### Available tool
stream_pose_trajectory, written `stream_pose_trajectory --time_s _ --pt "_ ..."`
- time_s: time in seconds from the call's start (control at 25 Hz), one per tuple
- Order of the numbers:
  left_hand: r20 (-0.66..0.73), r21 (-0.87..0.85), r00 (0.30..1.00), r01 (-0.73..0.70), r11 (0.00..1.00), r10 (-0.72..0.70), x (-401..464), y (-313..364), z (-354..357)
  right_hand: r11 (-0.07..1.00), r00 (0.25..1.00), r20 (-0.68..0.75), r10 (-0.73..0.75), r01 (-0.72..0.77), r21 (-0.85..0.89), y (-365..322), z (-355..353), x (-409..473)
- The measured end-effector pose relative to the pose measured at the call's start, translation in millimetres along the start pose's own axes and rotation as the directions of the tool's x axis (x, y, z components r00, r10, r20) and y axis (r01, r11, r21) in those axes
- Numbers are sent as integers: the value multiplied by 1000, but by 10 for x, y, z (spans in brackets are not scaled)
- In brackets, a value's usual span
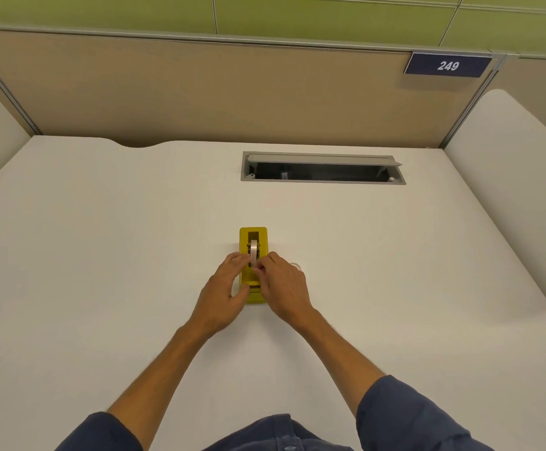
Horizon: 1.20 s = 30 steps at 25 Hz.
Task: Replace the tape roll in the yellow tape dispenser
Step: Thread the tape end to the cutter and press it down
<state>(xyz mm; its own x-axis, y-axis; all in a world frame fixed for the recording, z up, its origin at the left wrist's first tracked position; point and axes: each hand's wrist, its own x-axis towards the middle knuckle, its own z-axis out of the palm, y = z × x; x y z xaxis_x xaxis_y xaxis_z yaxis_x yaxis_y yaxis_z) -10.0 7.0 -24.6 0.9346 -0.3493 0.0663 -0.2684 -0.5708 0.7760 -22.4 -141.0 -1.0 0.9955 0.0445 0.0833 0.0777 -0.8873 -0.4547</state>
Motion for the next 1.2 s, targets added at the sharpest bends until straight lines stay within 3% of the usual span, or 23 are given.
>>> stream_pose_trajectory --time_s 0.44,1.2 --pt "-149 16 988 42 999 -39 -123 -23 74 1000 999 -50 -2 3 12 -33 -6 -204" --pt "-101 -120 959 251 961 -263 -59 82 88 997 994 -88 -72 70 -18 -93 0 -489"
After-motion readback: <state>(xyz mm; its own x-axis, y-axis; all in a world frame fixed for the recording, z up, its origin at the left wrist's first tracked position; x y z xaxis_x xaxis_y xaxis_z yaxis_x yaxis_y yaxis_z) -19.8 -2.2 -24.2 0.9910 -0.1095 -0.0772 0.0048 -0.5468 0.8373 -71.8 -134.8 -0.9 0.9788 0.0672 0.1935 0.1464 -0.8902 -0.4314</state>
